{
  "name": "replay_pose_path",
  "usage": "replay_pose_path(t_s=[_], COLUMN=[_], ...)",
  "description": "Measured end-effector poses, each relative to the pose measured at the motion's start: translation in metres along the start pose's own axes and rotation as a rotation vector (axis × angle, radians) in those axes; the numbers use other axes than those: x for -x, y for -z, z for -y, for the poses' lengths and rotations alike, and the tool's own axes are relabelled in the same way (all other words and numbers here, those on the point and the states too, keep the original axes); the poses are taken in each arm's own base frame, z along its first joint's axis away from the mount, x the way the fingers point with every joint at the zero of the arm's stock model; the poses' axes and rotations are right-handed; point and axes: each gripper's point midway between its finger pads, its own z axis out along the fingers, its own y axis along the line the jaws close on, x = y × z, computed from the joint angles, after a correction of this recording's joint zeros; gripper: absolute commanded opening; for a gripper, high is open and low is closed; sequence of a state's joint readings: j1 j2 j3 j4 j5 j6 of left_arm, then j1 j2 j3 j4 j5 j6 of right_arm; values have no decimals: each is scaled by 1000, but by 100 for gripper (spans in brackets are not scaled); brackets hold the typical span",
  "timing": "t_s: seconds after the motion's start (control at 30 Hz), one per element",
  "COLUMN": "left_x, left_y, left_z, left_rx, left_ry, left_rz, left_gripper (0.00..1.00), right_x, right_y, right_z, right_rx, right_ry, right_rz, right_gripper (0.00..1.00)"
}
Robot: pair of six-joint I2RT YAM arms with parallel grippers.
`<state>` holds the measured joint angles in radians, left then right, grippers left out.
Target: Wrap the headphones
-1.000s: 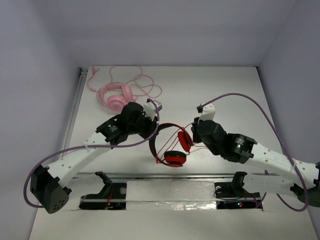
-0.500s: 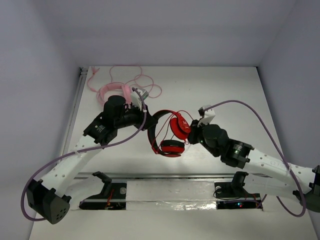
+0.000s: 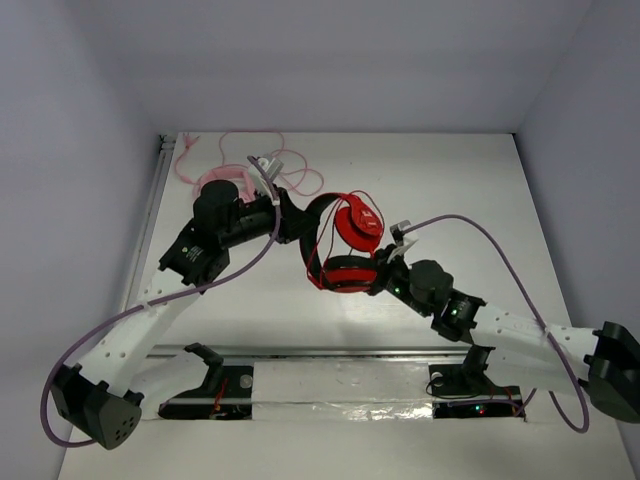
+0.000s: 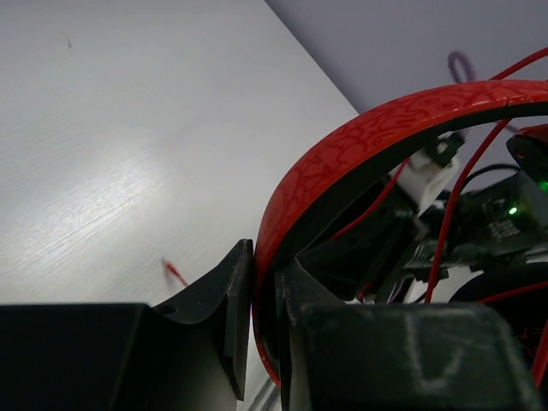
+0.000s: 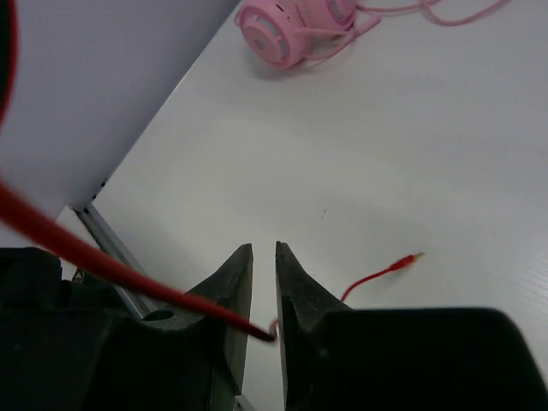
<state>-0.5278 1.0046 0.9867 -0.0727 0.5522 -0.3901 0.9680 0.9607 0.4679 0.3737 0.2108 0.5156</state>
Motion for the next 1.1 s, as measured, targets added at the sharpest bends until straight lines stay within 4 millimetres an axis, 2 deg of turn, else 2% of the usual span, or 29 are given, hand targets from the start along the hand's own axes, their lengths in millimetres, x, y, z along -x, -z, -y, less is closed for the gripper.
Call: replay_pose_path(t_s=[0.13,0.27,0.5,0.73,1.1], left_x=[21,28,30,36,48], left_y=[3,4,4,5,8], left_z=[5,7,5,9,17], left_rx=[17,23,36,33,23], left_ry=[-4,6,38,48,47], left_rz=[60,89,98,112,138], left_gripper=[0,0,0,0,0], right_x=[-21,-35,-32,-46,-54], right_y=[-5,-8,-17,-26,-36], right_z=[4,7,0,9,25], right_rx=[18,23,60,30,-42], right_ry=[-30,-44,-59,-55,-46], right_rz=[-27,-53,-22,-45,-33], right_gripper=[24,24,17,30,30])
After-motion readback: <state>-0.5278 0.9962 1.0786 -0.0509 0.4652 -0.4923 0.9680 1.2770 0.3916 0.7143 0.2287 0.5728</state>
